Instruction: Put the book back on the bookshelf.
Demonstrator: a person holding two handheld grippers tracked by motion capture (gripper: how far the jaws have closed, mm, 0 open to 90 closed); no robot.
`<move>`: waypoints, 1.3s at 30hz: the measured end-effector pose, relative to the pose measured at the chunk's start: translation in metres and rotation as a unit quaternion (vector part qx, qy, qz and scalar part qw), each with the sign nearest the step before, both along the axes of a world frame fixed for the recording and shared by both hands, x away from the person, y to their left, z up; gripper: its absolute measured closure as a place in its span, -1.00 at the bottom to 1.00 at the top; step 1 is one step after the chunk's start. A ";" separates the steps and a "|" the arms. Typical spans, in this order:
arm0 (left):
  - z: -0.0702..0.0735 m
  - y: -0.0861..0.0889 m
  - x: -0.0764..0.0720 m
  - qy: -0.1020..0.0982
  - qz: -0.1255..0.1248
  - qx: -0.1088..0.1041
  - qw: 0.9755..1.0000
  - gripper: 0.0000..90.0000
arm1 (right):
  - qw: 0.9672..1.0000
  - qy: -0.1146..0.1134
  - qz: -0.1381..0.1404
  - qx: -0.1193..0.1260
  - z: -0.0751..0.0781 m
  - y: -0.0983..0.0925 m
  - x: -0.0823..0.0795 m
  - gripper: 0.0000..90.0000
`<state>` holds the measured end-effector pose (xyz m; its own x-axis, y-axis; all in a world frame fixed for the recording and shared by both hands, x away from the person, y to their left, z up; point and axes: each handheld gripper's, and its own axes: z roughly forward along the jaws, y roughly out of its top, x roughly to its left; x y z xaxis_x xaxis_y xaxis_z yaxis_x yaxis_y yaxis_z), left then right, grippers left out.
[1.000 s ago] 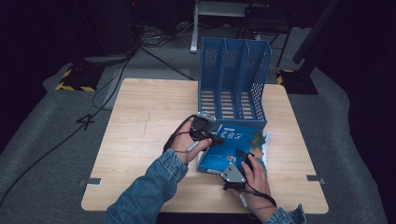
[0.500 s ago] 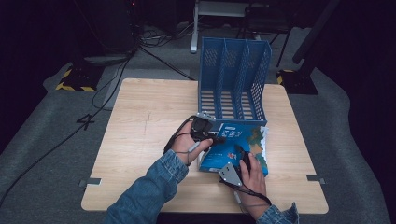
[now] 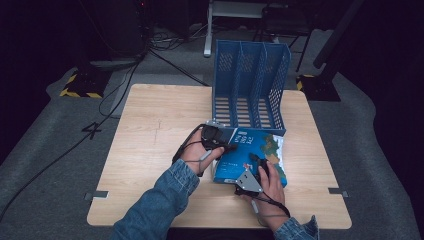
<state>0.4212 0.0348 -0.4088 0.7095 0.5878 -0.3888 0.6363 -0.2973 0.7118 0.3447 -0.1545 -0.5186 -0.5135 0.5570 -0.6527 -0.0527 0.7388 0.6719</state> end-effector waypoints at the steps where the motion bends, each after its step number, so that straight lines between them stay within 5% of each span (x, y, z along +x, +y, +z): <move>1: -0.001 0.001 0.000 0.001 0.001 0.001 1.000 0.69 | 1.000 0.003 0.001 0.002 0.000 0.000 0.001 -0.99; 12: -0.010 -0.004 -0.005 0.014 0.005 0.033 0.999 0.74 | 0.999 0.040 0.003 0.017 0.003 0.000 0.005 -0.99; 29: -0.015 0.004 0.000 0.022 0.010 0.023 0.999 0.71 | 0.999 0.039 0.005 0.002 0.005 0.010 0.005 -0.97; 36: -0.019 0.009 0.004 0.035 0.010 0.012 0.999 0.75 | 0.999 0.030 0.018 -0.037 0.008 0.008 0.000 -0.81; 39: -0.018 0.009 0.004 0.038 0.010 0.009 0.999 0.77 | 0.999 0.030 0.018 -0.037 0.008 0.004 -0.002 -0.80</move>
